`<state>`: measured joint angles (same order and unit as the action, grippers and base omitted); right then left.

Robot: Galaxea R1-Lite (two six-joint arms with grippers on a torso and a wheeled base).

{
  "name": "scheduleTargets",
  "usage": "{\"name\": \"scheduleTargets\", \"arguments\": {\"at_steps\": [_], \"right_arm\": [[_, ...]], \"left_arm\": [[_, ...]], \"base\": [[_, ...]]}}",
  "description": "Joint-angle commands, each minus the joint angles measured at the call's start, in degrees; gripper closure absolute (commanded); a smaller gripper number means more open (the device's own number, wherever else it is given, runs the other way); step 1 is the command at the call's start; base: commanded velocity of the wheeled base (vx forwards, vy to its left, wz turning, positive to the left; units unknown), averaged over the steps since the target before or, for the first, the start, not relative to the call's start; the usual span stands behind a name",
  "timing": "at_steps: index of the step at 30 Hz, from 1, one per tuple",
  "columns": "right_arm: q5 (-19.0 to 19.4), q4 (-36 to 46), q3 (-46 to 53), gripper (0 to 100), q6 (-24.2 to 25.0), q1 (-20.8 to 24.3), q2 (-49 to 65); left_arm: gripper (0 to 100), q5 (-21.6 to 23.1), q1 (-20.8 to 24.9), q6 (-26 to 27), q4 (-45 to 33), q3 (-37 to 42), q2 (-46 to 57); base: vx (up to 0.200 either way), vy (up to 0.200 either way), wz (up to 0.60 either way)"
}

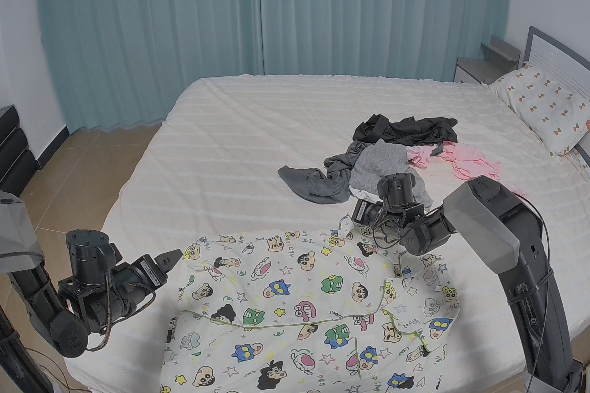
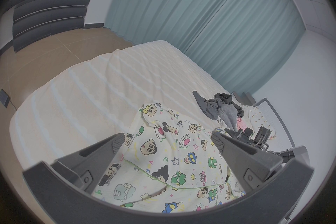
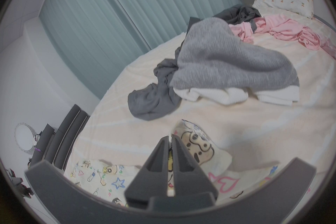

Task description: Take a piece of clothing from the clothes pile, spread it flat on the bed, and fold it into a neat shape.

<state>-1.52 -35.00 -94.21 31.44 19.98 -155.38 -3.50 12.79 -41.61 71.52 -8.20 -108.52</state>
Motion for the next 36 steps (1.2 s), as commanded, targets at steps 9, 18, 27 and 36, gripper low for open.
{"name": "scheduleTargets", "arguments": {"at_steps": [9,18,27,36], "right_arm": [[-1.1,-5.3,-5.1,100,0.3,1.6,0.1],[-6.9,-4.8,-13.2,0,-5.0,2.2,-3.4],[-6.6,-5.3,-14.4,0,-6.0,2.5,-4.2],[-5.7,-4.7,-5.3,0,-4.0,-2.8,-0.1]], "left_arm": [[0,0.0,0.0,-0.1,0.0,0.1,-0.3],[0,-2.0,0.0,-0.1,0.0,-0.1,-0.3],[0,-2.2,0.0,-0.1,0.0,0.5,-0.3],[0,-3.2,0.0,-0.1,0.0,0.5,0.2]], "base": [[0.000,0.000,0.00],[0.000,0.000,0.00],[0.000,0.000,0.00],[0.000,0.000,0.00]]}}
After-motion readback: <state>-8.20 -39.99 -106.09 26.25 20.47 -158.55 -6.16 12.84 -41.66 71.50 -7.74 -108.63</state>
